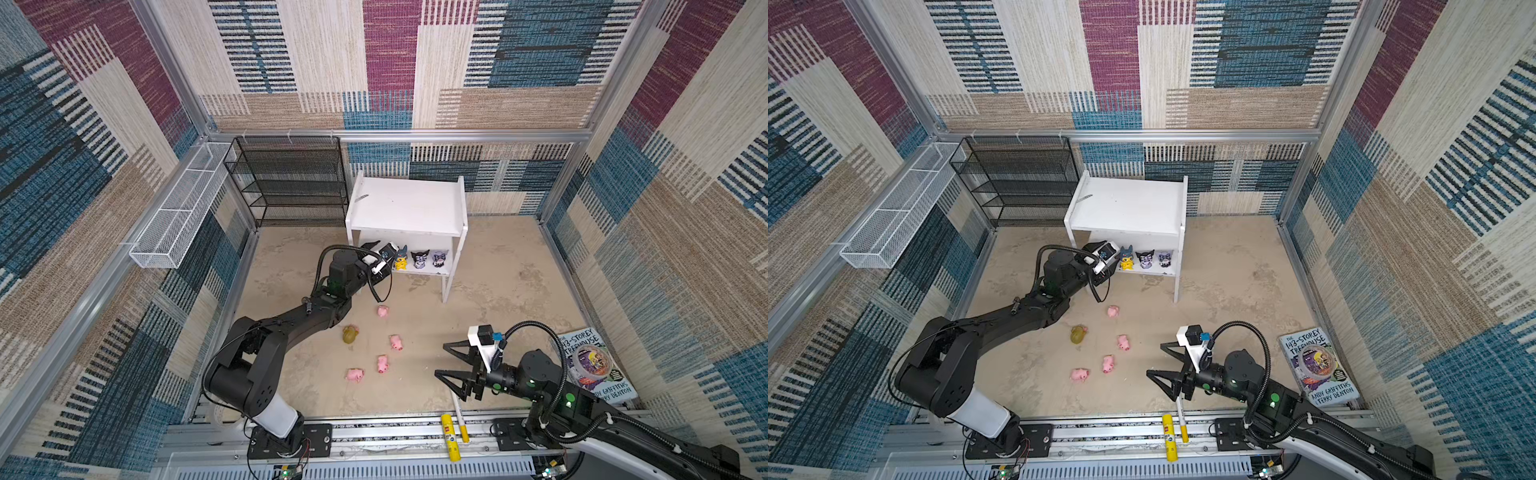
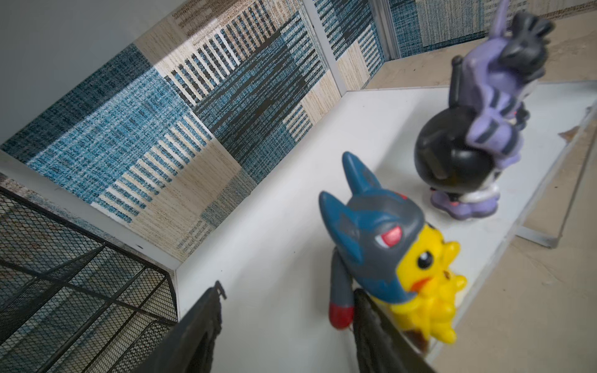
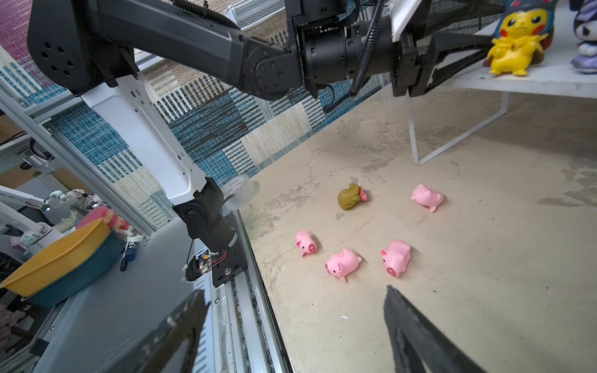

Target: Place and organize the plastic toys onto the shelf

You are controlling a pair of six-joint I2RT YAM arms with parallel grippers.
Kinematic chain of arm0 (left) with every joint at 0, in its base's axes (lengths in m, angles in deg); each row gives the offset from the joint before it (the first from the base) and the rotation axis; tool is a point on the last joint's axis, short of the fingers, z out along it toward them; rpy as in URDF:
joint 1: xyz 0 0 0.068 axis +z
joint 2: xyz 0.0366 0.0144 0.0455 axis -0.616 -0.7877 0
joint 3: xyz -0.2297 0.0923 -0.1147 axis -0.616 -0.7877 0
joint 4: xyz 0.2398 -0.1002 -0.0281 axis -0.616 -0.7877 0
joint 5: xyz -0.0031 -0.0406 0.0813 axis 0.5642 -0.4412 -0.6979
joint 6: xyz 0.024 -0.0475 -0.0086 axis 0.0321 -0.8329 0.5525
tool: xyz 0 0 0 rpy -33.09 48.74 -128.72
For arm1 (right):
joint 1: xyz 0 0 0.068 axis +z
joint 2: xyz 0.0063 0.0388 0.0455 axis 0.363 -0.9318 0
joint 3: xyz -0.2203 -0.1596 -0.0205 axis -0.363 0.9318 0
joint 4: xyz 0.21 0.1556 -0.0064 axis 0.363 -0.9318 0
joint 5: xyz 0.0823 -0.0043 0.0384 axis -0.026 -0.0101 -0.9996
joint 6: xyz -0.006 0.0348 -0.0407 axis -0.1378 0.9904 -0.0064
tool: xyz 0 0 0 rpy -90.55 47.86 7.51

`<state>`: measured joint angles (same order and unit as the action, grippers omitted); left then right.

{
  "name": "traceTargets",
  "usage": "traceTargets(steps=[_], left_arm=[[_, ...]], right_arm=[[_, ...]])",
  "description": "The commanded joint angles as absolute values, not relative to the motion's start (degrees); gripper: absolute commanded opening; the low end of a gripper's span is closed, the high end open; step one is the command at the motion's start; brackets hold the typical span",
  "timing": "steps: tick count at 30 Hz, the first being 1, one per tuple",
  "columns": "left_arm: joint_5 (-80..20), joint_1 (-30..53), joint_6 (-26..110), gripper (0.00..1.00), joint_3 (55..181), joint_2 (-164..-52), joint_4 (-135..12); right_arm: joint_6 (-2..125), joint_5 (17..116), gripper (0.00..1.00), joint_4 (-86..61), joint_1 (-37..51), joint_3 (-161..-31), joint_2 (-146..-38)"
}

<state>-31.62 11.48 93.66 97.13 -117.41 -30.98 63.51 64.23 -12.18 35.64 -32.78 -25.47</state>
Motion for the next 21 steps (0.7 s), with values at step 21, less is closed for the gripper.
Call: traceTargets(steps=[21], left_arm=[[-30.5, 11.4, 94.2, 0.66, 95.9, -116.7, -27.9]], right_arm=[[63.5, 64.0, 0.87, -9.7, 35.7, -32.6, -25.7]])
